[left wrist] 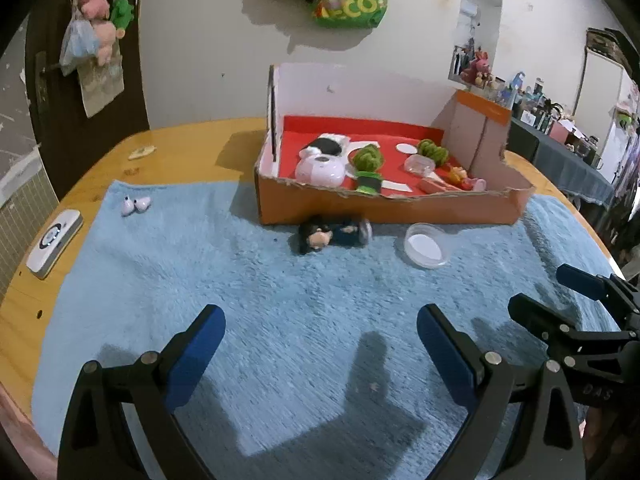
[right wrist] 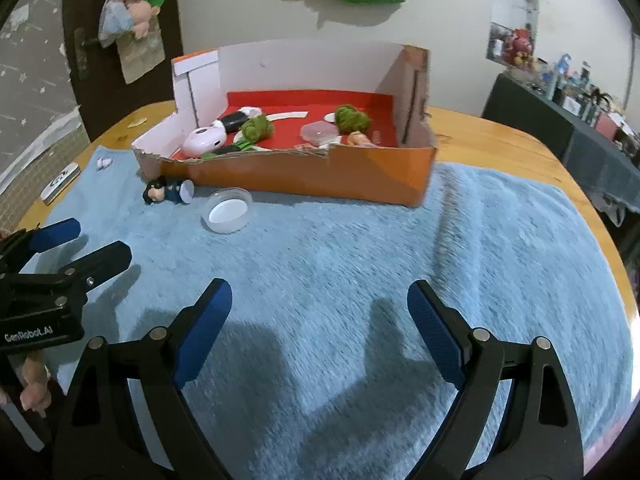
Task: Organize objects
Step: 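Move right tool to the white round container while left tool approaches the black-haired figurine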
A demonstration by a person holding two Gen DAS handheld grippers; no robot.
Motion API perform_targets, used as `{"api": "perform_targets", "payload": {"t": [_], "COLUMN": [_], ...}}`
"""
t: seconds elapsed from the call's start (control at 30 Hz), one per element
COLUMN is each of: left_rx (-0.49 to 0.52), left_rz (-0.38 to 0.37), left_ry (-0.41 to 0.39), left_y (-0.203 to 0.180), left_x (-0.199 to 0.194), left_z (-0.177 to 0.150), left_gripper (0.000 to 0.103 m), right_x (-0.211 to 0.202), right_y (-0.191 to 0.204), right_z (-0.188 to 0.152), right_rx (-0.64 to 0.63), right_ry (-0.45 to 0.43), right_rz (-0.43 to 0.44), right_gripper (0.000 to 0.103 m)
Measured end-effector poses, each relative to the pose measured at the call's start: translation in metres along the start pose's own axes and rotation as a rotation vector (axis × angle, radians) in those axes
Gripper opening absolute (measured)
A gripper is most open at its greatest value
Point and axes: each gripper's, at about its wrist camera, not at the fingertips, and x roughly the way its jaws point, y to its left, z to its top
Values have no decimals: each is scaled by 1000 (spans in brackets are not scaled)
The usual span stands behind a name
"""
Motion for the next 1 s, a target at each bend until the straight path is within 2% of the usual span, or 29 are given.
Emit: {"api": "perform_targets", "payload": {"t": [0.2, 0.37, 0.57, 0.67, 0.9, 1.0], "left_rx": [-1, 14, -2, -12, -5, -14], "left_rz": [-8, -26, -68, -96, -134, -148], "left_ry": [51, 98, 149, 177, 198, 198], "left_y": [10, 15, 21, 24, 22, 23], "left_x": [16, 31, 45, 53, 63, 64], "left_z": [13, 26, 41, 46, 54, 56], "left_gripper": [98, 98, 98, 98, 90, 85], "right_x": [17, 34, 53, 61, 73, 74], "right_y": [9, 17, 28, 32, 31, 32], "right_z": [17, 31, 45, 49, 55, 57], "right_rx": [-49, -84, -177, -210, -209, -211], "right_ry": [40, 92, 146, 172, 189, 181], "right_rz": [16, 63, 74, 111, 169, 184], "right_gripper": [90, 90, 90, 90, 89, 81]}}
